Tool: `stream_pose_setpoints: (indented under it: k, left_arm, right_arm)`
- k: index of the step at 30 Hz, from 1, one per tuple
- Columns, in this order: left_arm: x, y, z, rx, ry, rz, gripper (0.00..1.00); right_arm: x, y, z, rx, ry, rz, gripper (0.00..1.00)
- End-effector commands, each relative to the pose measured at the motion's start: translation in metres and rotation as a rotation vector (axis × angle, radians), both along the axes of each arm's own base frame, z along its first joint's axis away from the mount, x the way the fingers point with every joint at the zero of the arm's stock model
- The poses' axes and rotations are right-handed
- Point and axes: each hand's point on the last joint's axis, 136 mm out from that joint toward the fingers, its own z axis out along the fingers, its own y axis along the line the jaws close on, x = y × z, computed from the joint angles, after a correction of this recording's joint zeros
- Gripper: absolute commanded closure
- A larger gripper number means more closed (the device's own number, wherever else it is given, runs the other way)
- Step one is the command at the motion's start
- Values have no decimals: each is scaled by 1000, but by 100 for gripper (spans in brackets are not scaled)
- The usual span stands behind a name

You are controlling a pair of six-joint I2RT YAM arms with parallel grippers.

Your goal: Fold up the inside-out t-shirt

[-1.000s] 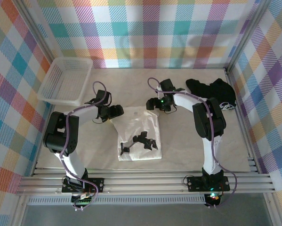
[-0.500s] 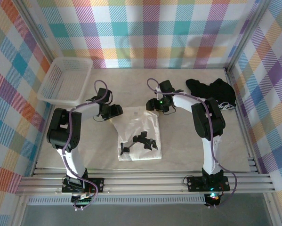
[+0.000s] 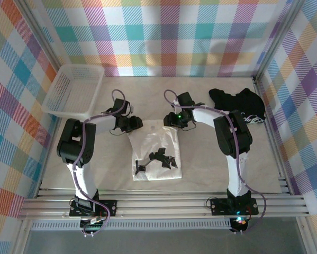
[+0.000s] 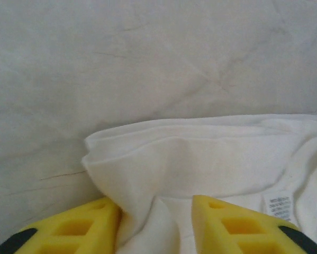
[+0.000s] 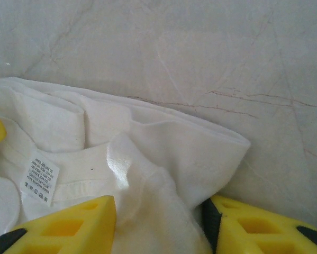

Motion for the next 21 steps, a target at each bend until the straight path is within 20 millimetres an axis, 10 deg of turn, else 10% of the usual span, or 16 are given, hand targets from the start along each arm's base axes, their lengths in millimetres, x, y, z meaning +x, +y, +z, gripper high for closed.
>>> stream_pose_setpoints:
  k: [1, 13, 21]
  left_arm:
    - [-4, -22, -3, -71, 13, -57, 67]
    - [13, -4, 7, -59, -30, 0, 100]
    - [30, 14, 36, -122, -108, 39, 100]
  right_arm:
    - [-8, 7, -5, 27, 27, 15, 57]
    - [16, 6, 26, 89, -122, -24, 93]
    - [30, -2, 70, 190, -252, -43, 100]
